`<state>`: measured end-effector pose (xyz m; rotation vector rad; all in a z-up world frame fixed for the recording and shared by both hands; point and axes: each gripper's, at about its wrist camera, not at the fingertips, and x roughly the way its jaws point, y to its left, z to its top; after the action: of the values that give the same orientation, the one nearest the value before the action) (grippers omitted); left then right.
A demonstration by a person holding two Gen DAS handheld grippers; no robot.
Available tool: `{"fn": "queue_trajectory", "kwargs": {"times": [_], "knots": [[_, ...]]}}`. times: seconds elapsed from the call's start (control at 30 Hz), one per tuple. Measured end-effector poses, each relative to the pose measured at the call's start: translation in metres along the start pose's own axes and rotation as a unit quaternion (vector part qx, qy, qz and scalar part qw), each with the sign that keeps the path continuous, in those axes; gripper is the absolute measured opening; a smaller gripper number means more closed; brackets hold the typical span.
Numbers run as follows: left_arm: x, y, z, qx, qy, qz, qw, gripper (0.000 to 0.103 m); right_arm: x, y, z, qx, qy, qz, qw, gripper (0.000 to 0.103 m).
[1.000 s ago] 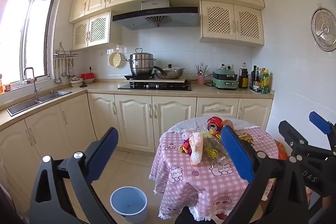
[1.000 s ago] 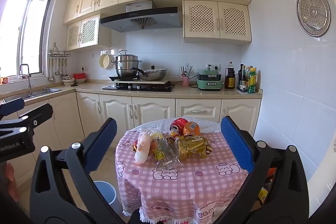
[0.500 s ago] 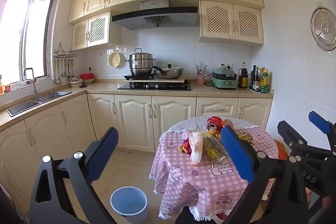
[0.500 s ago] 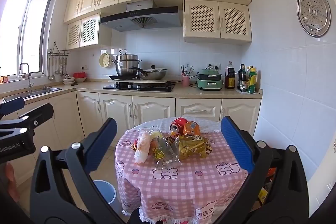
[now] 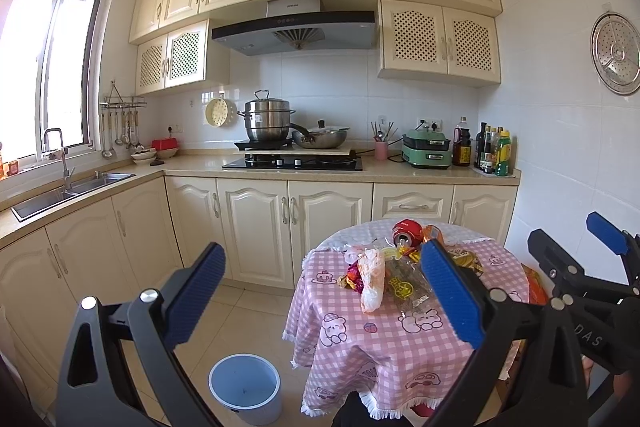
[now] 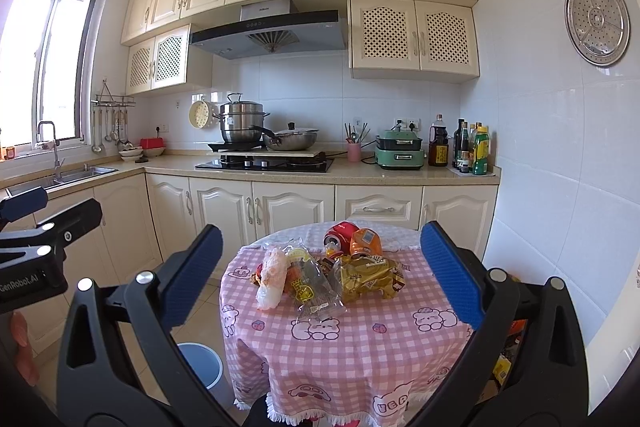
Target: Collect trash
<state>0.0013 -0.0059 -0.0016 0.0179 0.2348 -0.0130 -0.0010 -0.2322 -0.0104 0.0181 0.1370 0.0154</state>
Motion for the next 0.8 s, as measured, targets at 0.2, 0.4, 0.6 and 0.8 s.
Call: {"fn": "queue_trajectory", "kwargs": {"times": [0.2,0.4,0.6,0.8], "knots": [[0.0004,0.0006,0.0000,-0.001,0.000,-0.001,1.0000,0.096,0.0017,0.0013,0.0009,0.000,0.001,0.000,1.000,0.097],[0.0011,0.0004,-0.0059,0.000,0.000,-0.001,1.0000,0.096,0.0014,0.0033,0.0005,0.000,0.002,0.001,1.000,0.097],[0.0014,0.0001,-0.0062,0.001,0.000,-0.001,1.0000,0.096,0.0026,0.0040,-0.0048,0.001,0.003,0.001,1.000,0.097],[0.0016,0.0009,-0.0067,0.000,0.001,-0.001,1.0000,0.096,0.0021,0.0051,-0.0071,0.002,0.004,0.002,1.000,0.097]]}}
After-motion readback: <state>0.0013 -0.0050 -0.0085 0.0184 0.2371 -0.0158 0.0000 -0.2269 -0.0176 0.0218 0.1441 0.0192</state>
